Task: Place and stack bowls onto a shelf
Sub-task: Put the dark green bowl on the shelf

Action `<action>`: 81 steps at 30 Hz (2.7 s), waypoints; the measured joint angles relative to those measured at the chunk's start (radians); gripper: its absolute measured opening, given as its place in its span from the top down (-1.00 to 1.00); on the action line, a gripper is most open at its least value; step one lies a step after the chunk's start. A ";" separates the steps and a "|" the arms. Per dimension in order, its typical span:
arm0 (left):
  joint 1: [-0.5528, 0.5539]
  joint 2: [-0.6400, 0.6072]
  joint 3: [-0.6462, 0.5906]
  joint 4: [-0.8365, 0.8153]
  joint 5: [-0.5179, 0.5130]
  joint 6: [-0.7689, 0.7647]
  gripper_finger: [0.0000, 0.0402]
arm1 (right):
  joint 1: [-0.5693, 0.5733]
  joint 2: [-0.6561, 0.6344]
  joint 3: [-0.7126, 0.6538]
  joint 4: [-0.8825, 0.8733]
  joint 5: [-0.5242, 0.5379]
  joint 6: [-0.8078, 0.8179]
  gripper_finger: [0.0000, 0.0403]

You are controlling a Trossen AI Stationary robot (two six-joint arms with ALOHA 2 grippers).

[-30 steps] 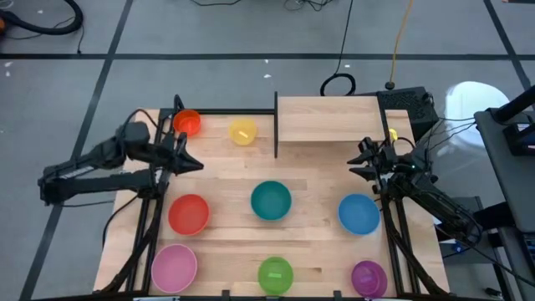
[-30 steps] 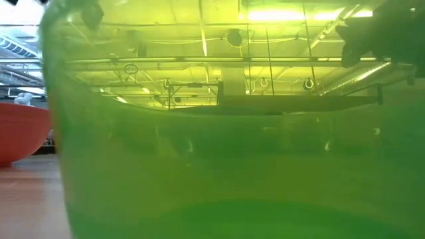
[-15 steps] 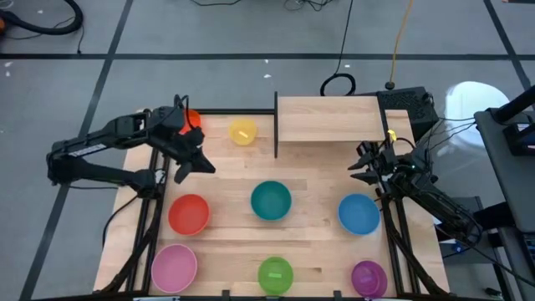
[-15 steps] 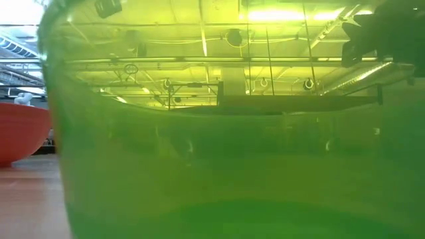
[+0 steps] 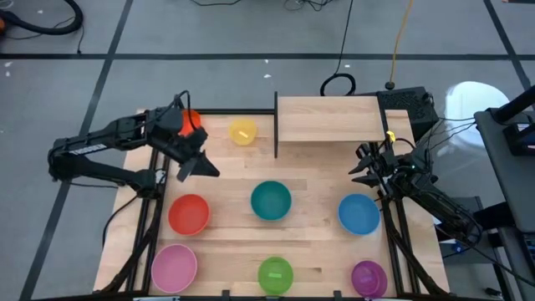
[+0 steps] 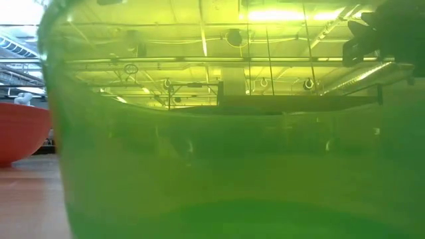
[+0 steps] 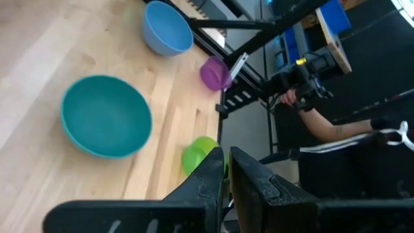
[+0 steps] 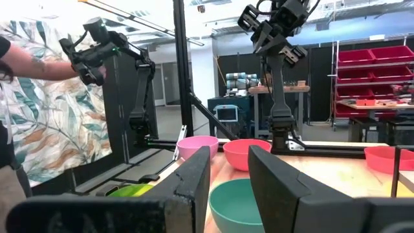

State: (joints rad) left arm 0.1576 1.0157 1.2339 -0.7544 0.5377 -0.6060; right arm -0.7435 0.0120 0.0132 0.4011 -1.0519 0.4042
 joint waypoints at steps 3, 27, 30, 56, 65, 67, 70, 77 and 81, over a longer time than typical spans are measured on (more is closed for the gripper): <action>-0.010 0.000 0.000 0.000 0.001 -0.015 0.85 | 0.000 0.000 0.000 0.000 0.000 0.000 0.51; -0.038 0.143 0.000 0.013 -0.052 -0.073 0.52 | 0.000 0.000 0.000 0.053 0.003 -0.031 0.51; -0.052 0.205 0.000 0.020 -0.052 -0.009 0.43 | 0.000 0.000 0.000 0.067 0.003 -0.026 0.51; -0.351 0.621 0.000 0.121 -0.462 0.714 0.38 | -0.001 0.000 0.083 0.078 -0.080 0.208 0.51; -0.421 0.697 -0.001 0.168 -0.611 0.816 0.38 | -0.001 0.000 0.085 0.081 -0.080 0.185 0.51; -0.427 0.700 -0.001 0.180 -0.626 0.831 0.38 | -0.001 0.000 0.085 0.081 -0.080 0.185 0.51; -0.429 0.700 -0.001 0.175 -0.625 0.829 0.38 | -0.001 0.000 0.085 0.081 -0.080 0.185 0.51; -0.429 0.700 -0.001 0.179 -0.618 0.803 0.38 | -0.001 0.000 0.085 0.081 -0.080 0.185 0.51; -0.429 0.716 -0.001 0.171 -0.608 0.765 0.38 | -0.001 0.000 0.085 0.081 -0.080 0.185 0.51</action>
State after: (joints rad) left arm -0.2712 1.7318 1.2327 -0.5835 -0.0705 0.1590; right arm -0.7444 0.0124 0.0986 0.4820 -1.1320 0.5889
